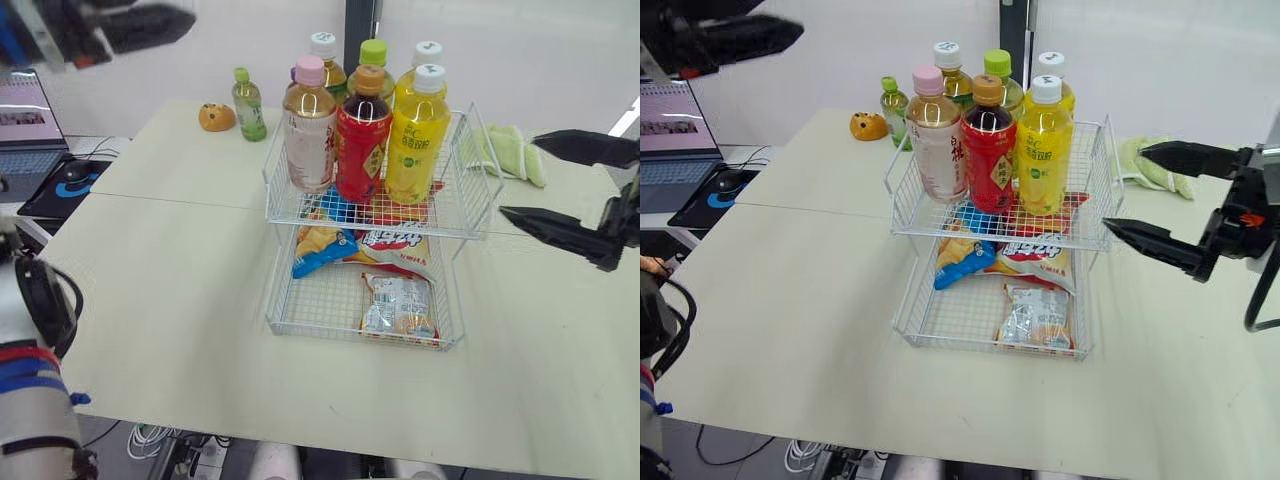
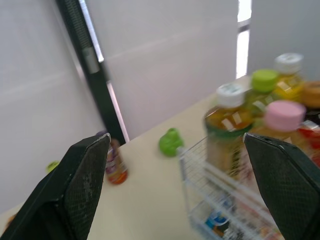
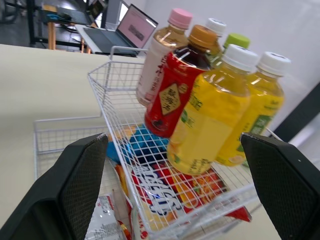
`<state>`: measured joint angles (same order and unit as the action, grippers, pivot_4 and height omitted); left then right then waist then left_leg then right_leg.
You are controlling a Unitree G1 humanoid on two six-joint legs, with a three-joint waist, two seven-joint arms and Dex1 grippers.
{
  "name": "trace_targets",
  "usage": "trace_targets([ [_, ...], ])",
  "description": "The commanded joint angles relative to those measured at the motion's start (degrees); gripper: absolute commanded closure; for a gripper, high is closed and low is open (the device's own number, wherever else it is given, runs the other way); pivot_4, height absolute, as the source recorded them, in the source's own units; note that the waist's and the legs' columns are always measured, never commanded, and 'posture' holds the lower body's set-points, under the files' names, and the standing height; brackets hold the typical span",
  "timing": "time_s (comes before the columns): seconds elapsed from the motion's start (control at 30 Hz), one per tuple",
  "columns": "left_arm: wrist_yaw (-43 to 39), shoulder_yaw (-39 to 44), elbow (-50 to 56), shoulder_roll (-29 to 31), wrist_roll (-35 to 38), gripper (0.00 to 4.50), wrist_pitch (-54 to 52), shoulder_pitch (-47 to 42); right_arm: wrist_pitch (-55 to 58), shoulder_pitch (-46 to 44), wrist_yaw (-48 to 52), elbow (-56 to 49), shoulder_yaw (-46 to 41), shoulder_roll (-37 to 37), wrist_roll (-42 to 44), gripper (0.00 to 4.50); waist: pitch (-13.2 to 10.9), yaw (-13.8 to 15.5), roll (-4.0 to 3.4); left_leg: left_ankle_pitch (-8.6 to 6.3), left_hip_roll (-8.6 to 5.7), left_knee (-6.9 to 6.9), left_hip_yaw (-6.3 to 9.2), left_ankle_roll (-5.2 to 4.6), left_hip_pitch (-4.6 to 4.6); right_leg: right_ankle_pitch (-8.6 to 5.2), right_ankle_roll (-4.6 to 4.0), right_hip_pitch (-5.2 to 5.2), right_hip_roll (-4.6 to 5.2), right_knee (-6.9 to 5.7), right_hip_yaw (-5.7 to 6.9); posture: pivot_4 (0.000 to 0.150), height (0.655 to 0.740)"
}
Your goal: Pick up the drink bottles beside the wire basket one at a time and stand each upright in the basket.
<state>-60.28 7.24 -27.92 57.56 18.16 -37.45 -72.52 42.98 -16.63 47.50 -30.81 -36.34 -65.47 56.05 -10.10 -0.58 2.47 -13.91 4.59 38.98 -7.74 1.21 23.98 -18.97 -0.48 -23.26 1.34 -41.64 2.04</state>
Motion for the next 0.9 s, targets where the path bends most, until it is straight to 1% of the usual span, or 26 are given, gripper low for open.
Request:
trace_targets([
  [0.03,5.75,3.70,-2.19,3.02,-4.16,0.05,9.36,6.19,-1.78,2.73,2.52,3.57,-5.91,-1.43,-5.32,0.00,0.00,-0.02,0.01,0.00,0.01,0.00,-0.03,0.00,-0.02,0.00,0.00,0.00,0.00,-0.02,-0.02,0.150,0.7155],
  [0.17,11.06,7.06,-3.51,3.69,-6.87,0.05,19.21,18.37,-4.21,6.83,3.95,6.96,-8.69,0.01,-10.37,0.00,0.03,-0.03,0.03,0.00,0.01,-0.01,-0.08,0.00,-0.02,0.00,0.00,-0.01,0.01,-0.01,-0.04,0.150,0.7155],
  [0.23,13.76,9.11,-3.18,2.69,-6.68,0.05,20.96,23.10,-5.61,7.86,3.60,8.09,-8.90,1.28,-12.10,0.00,0.04,-0.05,0.03,0.00,0.02,-0.02,-0.09,0.00,-0.06,0.00,0.00,0.00,0.02,-0.02,-0.05,0.150,0.7155],
  [0.33,17.76,12.24,-2.26,-0.11,-6.74,0.05,27.13,32.36,-12.44,11.08,1.88,10.46,-6.34,4.44,-20.22,0.00,0.09,0.04,0.06,0.00,0.02,-0.02,-0.08,0.00,-0.06,0.00,0.00,0.02,0.02,-0.03,-0.04,0.150,0.7155],
  [0.47,22.06,13.29,-2.30,-3.79,-7.63,0.05,32.74,40.28,-24.89,12.48,-2.89,16.24,-0.73,9.76,-31.93,0.00,0.12,0.04,0.08,0.00,0.01,0.00,-0.10,0.00,-0.08,0.00,0.01,0.03,0.05,-0.06,-0.04,0.150,0.7155],
  [0.57,24.86,13.16,-2.86,-6.78,-7.85,0.05,36.13,43.71,-33.37,12.45,-7.24,21.35,2.33,14.32,-38.48,0.00,0.14,0.04,0.11,0.00,0.01,0.00,-0.12,0.00,-0.08,0.00,0.01,0.02,0.05,-0.11,-0.02,0.150,0.7155],
  [0.7,27.66,13.11,-3.56,-9.58,-8.15,0.05,39.25,46.70,-42.58,13.61,-10.72,27.06,4.97,18.90,-44.16,0.00,0.15,0.04,0.11,0.00,0.01,-0.01,-0.14,0.00,-0.09,0.00,0.01,0.01,0.04,-0.13,-0.02,0.150,0.7155],
  [0.77,27.86,12.05,-3.52,-10.48,-8.95,0.05,41.31,48.31,-45.02,14.31,-10.70,29.14,6.17,20.27,-44.91,0.00,0.15,-0.14,0.10,0.00,0.02,-0.02,-0.18,0.00,-0.12,0.00,0.00,0.01,0.04,-0.13,-0.04,0.150,0.7155],
  [0.9,28.16,11.14,-2.89,-12.29,-8.65,0.05,41.02,48.74,-47.79,15.09,-10.34,33.09,7.40,21.04,-45.38,0.00,0.15,-0.35,0.10,0.00,0.02,-0.03,-0.19,0.00,-0.14,0.00,0.00,0.02,0.04,-0.15,-0.04,0.150,0.7155],
])
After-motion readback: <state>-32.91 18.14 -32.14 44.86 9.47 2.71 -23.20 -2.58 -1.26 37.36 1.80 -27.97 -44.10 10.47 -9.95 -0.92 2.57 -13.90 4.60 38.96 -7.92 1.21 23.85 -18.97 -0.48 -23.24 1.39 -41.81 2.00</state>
